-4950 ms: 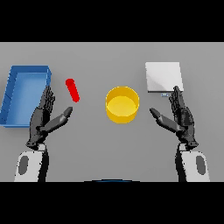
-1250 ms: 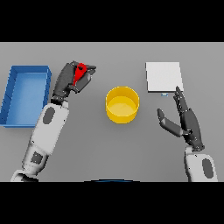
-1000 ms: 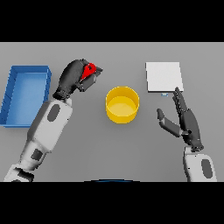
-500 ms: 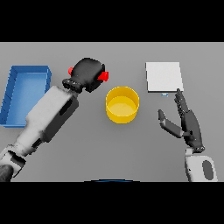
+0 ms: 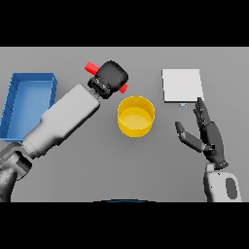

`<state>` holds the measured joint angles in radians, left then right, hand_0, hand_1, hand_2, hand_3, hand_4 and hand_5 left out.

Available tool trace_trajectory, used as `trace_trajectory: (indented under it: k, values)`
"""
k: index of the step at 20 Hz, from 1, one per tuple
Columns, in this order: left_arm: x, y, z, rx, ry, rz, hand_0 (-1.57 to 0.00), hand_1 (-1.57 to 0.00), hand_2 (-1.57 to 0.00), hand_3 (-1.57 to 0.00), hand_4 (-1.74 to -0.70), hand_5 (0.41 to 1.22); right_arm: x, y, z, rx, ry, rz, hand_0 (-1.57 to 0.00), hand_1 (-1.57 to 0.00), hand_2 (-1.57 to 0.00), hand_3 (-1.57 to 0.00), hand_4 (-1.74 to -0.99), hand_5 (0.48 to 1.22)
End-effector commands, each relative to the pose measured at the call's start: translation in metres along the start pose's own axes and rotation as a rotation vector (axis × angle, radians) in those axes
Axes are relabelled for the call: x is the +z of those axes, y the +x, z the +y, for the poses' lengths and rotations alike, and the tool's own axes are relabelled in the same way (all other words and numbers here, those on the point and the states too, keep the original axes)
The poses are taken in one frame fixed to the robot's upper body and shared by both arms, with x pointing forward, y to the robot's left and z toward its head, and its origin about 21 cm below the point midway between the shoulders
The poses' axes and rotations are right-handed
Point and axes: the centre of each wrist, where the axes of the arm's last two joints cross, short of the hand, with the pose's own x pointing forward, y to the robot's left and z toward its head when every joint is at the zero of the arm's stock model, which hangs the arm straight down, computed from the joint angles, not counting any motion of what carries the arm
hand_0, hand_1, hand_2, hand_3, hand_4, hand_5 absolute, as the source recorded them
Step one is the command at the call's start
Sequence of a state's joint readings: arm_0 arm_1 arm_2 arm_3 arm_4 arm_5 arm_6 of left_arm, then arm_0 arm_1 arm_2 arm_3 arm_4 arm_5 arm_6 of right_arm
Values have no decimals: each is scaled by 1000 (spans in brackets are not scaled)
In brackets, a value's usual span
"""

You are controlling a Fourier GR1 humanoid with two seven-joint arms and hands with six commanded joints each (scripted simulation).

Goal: Pick up the red beaker and tilt it to pour out 1 green nut into yellow bowl. Pick up the yellow bowl and place it on the metallic measuring scale.

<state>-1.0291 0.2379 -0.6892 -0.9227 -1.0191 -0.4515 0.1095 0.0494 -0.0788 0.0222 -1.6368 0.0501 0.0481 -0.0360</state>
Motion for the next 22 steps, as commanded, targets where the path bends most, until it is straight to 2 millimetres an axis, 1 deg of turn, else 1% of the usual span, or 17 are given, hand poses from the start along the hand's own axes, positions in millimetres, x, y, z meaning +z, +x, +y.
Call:
trace_trajectory:
  k: [1, 3, 4, 5, 7, 8, 9, 10, 12, 13, 14, 15, 16, 18, 20, 21, 22]
  values:
    - [-2, 5, 3, -40, -8, -4, -1571, -1571, -1571, -1203, -1709, 1219, -1, 2, -1, 5, -1, 1, 1, 1, 1, 1, -1301, 607]
    - [-6, 11, 10, -128, -11, -25, -1571, -1571, -1571, -1336, -1719, 1220, -3, 3, 3, 7, 4, -5, 1, 1, 1, 1, -1297, 607]
    - [-7, 14, 12, -165, -7, -29, -1571, -1571, -1571, -1383, -1723, 1220, 0, 0, 1, 7, 5, -11, 1, 1, 1, 1, -1299, 605]
    - [-8, 17, 15, -214, -5, -30, -1571, -1571, -1571, -1420, -1726, 1220, 0, 1, -2, 11, 6, -1, 1, 1, 1, 1, -1300, 601]
    - [-10, 24, 21, -287, -9, -25, -1571, -1571, -1571, -1475, -1731, 1221, -1, 1, -2, 24, 0, 0, 1, 1, 1, 1, -1298, 599]
    - [-11, 25, 17, -310, -12, -34, -1571, -1571, -1571, -1494, -1733, 1221, -2, 1, -3, 33, 0, 8, 1, 1, 1, 1, -1299, 601]
    - [-12, 31, 18, -352, -5, -41, -1571, -1571, -1571, -1509, -1735, 1221, 0, 0, -1, 31, 2, 2, 1, 1, 1, 1, -1297, 602]
    - [-12, 30, 20, -384, -11, -44, -1571, -1571, -1571, -1522, -1736, 1221, 1, -1, -1, 27, 1, 3, 1, 1, 1, 1, -1291, 603]
    - [-13, 37, 20, -463, -13, -32, -1571, -1571, -1571, -1539, -1737, 1221, -1, -4, -1, 21, 2, 15, 1, 1, 1, 1, -1287, 604]
    - [-15, 39, 23, -511, -27, -36, -1571, -1571, -1571, -1546, -1738, 1221, 0, -2, 0, 28, 2, -6, 1, 1, 1, 1, -1283, 602]
    - [-17, 43, 22, -549, -39, -50, -1571, -1571, -1571, -1551, -1739, 1221, 2, -4, -1, 24, 1, 6, 1, 1, 1, 1, -1285, 605]
    - [-17, 48, 25, -583, -46, -62, -1571, -1571, -1571, -1555, -1739, 1221, 1, -1, -2, 32, -9, 2, 1, 1, 1, 1, -1290, 607]
    - [-18, 52, 29, -604, -52, -67, -1571, -1571, -1571, -1558, -1740, 1221, 1, -1, -2, 41, -9, -3, 1, 1, 1, 1, -1290, 607]
    - [-19, 58, 28, -637, -69, -65, -1571, -1571, -1571, -1563, -1740, 1221, -1, -2, -2, 45, -13, 6, 1, 1, 1, 1, -1280, 601]
    - [-21, 56, 26, -685, -87, -53, -1571, -1571, -1571, -1566, -1740, 1221, 0, -3, -1, 56, -7, -4, 1, 1, 1, 1, -1282, 603]
    - [-22, 57, 28, -711, -85, -43, -1571, -1571, -1571, -1567, -1740, 1221, -2, -1, 3, 60, -10, -6, 1, 1, 1, 1, -1277, 598]
    - [-23, 60, 30, -731, -85, -40, -1571, -1571, -1571, -1568, -1741, 1221, -1, -3, 2, 62, -12, -1, 1, 1, 1, 1, -1274, 592]
